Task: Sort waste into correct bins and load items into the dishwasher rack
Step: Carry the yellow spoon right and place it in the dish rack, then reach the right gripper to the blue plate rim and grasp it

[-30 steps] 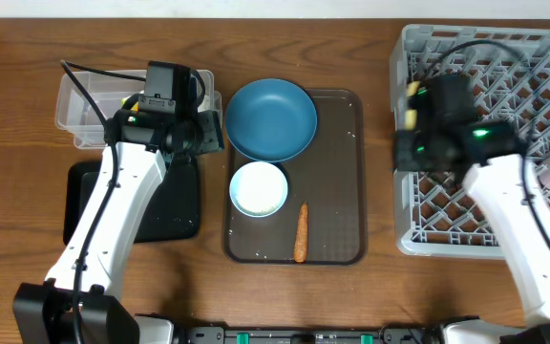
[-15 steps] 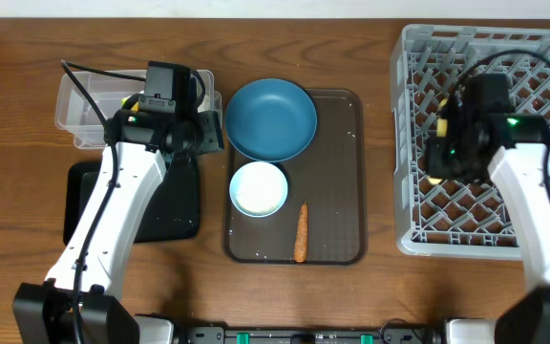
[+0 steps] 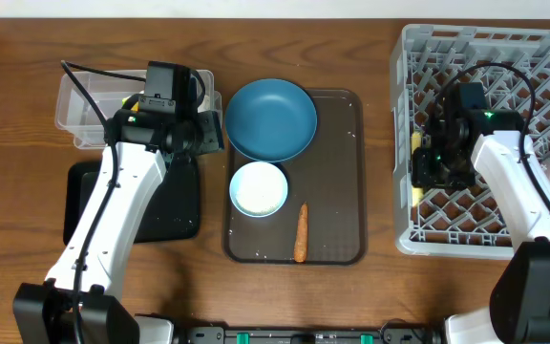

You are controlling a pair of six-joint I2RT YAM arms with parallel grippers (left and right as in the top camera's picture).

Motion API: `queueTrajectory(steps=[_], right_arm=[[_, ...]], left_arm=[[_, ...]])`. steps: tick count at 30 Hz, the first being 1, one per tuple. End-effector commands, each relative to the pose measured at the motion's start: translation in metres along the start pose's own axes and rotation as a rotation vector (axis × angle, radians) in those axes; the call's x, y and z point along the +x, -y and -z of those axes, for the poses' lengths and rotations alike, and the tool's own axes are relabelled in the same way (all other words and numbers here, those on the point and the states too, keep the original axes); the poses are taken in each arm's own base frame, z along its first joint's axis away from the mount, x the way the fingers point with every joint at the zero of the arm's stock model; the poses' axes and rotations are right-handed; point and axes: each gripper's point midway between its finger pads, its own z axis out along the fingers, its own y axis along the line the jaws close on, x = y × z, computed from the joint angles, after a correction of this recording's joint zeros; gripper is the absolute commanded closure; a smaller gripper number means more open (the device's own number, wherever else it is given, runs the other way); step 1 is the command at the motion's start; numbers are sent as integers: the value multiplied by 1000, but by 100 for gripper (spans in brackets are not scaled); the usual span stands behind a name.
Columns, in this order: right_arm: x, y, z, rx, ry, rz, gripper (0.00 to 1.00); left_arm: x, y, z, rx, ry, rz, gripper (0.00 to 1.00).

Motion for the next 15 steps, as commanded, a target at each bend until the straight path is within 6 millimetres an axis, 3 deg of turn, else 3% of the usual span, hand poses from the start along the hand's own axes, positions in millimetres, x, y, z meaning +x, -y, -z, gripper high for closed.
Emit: queueTrajectory(steps=[1, 4, 7, 9, 11, 15], right_arm=[[1, -10, 3, -37, -2, 24, 47], [-12, -12, 21, -42, 60, 30, 46], [-42, -21, 48, -68, 192, 47, 41], [-64, -33, 63, -107, 287, 72, 35], [-85, -50, 73, -155, 384, 110, 34], [-108, -91, 80, -225, 492, 203, 33]], left_arm=[[-3, 0, 3, -7, 10, -7, 45], [-3, 0, 3, -7, 10, -7, 45], [-3, 0, 3, -6, 11, -7, 45], [-3, 0, 3, -7, 10, -7, 45], [-3, -1, 2, -7, 9, -6, 45], [-2, -1, 2, -7, 7, -6, 45]])
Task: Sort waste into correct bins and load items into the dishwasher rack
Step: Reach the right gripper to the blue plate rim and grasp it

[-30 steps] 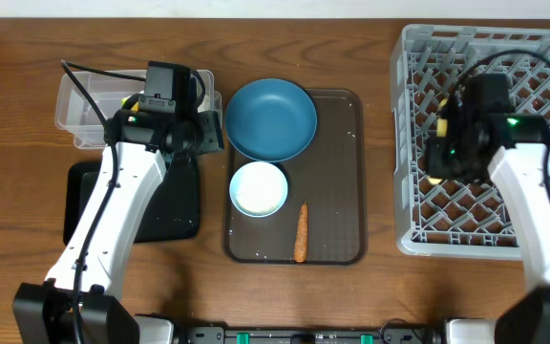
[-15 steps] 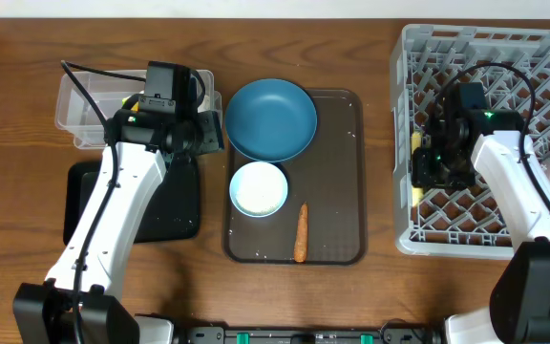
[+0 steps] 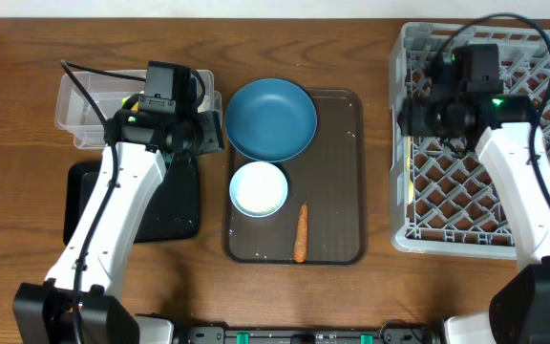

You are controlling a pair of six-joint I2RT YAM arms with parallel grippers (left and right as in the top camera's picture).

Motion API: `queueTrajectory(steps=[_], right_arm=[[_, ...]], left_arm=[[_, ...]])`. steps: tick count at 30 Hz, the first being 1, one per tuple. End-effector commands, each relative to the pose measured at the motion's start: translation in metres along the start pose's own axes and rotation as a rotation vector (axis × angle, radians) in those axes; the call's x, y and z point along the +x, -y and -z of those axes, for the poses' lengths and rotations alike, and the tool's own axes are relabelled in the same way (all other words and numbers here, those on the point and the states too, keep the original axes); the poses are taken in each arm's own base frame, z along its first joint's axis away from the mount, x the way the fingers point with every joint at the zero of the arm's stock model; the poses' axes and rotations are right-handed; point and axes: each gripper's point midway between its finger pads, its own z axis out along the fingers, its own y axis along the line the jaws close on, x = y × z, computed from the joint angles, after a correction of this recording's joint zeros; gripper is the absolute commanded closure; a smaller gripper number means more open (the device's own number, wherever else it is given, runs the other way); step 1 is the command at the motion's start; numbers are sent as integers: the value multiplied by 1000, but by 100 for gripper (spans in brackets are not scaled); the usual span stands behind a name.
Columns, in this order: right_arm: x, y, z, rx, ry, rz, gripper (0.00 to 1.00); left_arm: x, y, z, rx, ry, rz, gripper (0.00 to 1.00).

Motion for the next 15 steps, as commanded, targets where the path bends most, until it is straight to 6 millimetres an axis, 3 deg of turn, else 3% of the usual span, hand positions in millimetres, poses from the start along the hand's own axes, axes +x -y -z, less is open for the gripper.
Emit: queueTrajectory(steps=[1, 8, 15], right_arm=[[-7, -42, -6, -103, 28, 78, 33], [0, -94, -53, -170, 12, 182, 32], [14, -109, -120, -126, -21, 100, 36]], left_arm=[[-2, -1, 2, -8, 7, -6, 45], [-2, -1, 2, -8, 7, -6, 45], [-2, -1, 2, -8, 7, -6, 45]])
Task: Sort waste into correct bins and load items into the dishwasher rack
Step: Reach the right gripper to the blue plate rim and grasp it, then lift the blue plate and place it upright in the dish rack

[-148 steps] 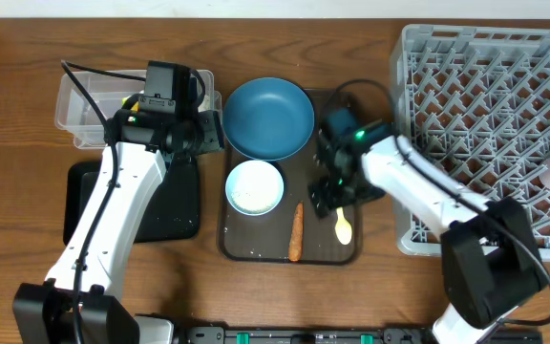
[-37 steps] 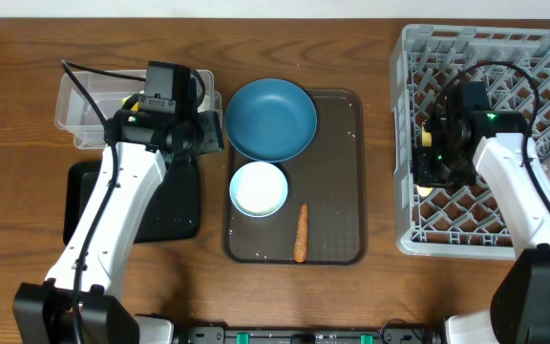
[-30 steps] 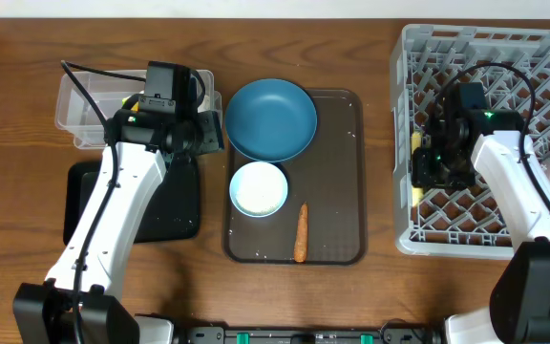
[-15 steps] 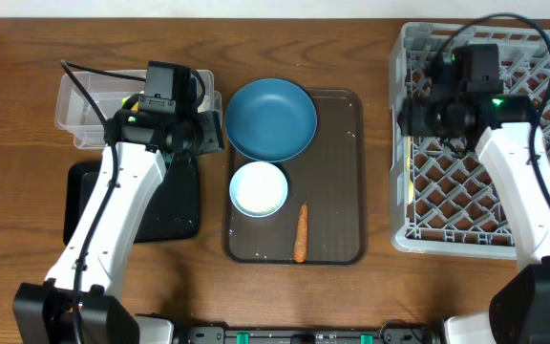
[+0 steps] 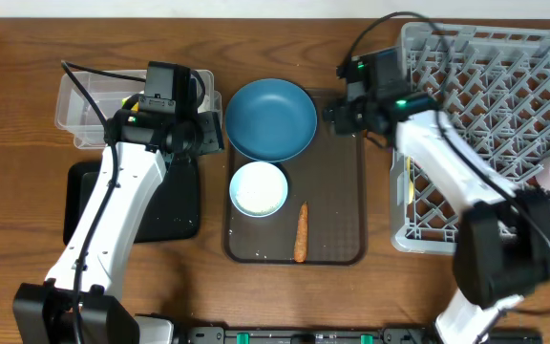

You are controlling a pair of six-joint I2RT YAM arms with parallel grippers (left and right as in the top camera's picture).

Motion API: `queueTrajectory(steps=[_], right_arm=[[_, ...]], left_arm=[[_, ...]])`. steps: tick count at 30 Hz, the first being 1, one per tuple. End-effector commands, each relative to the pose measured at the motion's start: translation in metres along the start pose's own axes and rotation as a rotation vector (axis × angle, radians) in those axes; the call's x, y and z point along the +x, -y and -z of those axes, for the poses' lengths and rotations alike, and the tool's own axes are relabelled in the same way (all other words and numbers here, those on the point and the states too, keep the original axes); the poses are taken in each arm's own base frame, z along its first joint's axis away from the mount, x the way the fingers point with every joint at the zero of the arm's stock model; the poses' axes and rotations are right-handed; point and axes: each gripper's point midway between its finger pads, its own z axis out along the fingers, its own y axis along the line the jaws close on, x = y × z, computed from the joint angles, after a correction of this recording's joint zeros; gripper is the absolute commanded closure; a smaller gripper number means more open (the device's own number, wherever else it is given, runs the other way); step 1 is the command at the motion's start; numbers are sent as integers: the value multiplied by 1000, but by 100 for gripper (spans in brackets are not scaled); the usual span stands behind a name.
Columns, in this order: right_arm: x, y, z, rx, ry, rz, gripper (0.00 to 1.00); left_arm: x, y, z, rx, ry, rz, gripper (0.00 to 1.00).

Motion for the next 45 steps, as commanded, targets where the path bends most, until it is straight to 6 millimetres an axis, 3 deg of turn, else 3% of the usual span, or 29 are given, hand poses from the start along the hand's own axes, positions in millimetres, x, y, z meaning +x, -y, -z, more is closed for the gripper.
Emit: queueTrajectory(steps=[1, 9, 14, 16, 20, 26, 31, 35, 40, 45], right_arm=[[6, -2, -23, 21, -10, -75, 36], [15, -15, -59, -2, -16, -115, 42], [30, -11, -74, 44, -51, -131, 56], [33, -8, -75, 62, -58, -132, 60], [35, 6, -71, 131, -64, -136, 82], [14, 24, -52, 153, -7, -169, 99], [-22, 36, -9, 157, 101, -157, 99], [-55, 50, 49, 208, 221, -111, 99], [-88, 104, 147, 489, 406, -67, 99], [-100, 166, 230, 881, 455, 73, 99]], left_arm=[[-3, 0, 2, -6, 12, -7, 45], [-3, 0, 2, -6, 10, -7, 45], [-3, 0, 2, -6, 9, -6, 45], [-2, -1, 2, -6, 8, -6, 45], [-1, -1, 1, -8, 2, -6, 45], [-1, -1, 1, -9, 1, -6, 45], [-1, -1, 2, -9, 2, -6, 45], [-1, -1, 1, -9, 2, -6, 45], [-1, -1, 1, -9, 2, -6, 45], [-1, -1, 1, -9, 3, -6, 45]])
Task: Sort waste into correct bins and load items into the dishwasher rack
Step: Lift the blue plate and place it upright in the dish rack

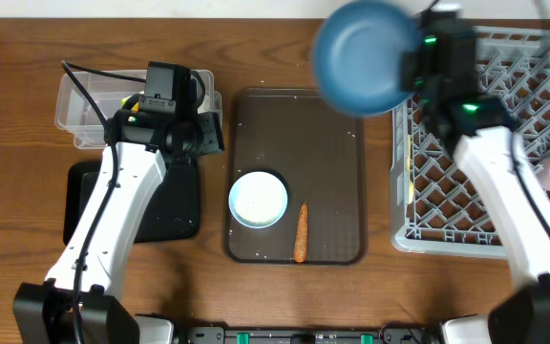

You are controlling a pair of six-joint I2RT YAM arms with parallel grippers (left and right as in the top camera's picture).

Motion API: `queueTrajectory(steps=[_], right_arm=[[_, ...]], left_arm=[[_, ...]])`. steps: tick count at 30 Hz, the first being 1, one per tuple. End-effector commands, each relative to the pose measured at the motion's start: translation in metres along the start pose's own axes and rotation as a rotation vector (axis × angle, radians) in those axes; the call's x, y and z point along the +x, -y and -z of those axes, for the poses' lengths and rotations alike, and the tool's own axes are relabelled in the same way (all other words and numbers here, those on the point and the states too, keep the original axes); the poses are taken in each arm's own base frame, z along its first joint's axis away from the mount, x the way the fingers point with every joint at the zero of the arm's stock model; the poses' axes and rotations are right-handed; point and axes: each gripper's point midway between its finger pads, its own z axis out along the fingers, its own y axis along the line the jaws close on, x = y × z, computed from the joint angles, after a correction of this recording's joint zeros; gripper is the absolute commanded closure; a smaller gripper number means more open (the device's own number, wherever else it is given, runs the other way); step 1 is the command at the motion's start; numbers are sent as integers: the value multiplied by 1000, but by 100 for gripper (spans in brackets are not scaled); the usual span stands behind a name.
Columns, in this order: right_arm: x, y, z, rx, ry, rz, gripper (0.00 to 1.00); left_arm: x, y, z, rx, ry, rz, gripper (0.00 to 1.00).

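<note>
The blue plate (363,55) hangs high above the table, large and blurred, over the tray's far right corner and the rack's left edge. My right gripper (412,63) is shut on its right rim. On the dark tray (337,143) remain a white bowl (258,199) and a carrot (301,232). The grey dishwasher rack (490,205) stands at the right. My left gripper (212,134) hovers between the clear bin (89,105) and the tray, its fingers hidden under the wrist.
A black bin (137,205) lies left of the tray, under my left arm. The clear bin holds something yellow-green. A white round item sits at the rack's right side, and a thin yellow item (409,162) lies along the rack's left wall.
My right gripper was at the blue plate's right rim on the tray. Now it holds the plate lifted off the tray, up and to the right. The left arm has not moved.
My right gripper was low in the rack's left side, then at the rack's far left corner, then over at the blue plate's rim on the tray. Now the plate is off the tray in that gripper. The left arm stayed still throughout.
</note>
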Motion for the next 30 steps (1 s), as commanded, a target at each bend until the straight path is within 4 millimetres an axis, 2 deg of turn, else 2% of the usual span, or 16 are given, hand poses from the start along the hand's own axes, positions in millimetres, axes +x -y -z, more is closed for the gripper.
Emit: queueTrajectory(steps=[1, 3, 6, 11, 14, 17, 23, 27, 30], right_arm=[[-20, 81, 14, 350, 20, 213, 99], [-28, 116, 20, 482, 17, 272, 99], [-34, 154, 23, 570, 5, 338, 99], [-40, 220, 32, 714, 18, 315, 99], [-34, 258, 37, 790, -24, 352, 99], [-19, 293, 35, 849, -123, 451, 99], [0, 348, 30, 995, -220, 516, 99], [6, 374, 23, 1088, -244, 560, 99], [13, 385, 13, 1118, -254, 591, 99]], left_arm=[[-2, -1, 2, -8, 7, -6, 45], [-2, -1, 2, -8, 7, -6, 45], [-2, -1, 2, -8, 7, -6, 45], [-2, -1, 2, -8, 7, -6, 45], [-2, -1, 2, -7, 7, -6, 45], [-2, -1, 2, -7, 7, -6, 44], [-2, -1, 2, -7, 7, -6, 44], [-2, -1, 2, -7, 7, -5, 45], [-2, -1, 2, -7, 7, -5, 45]])
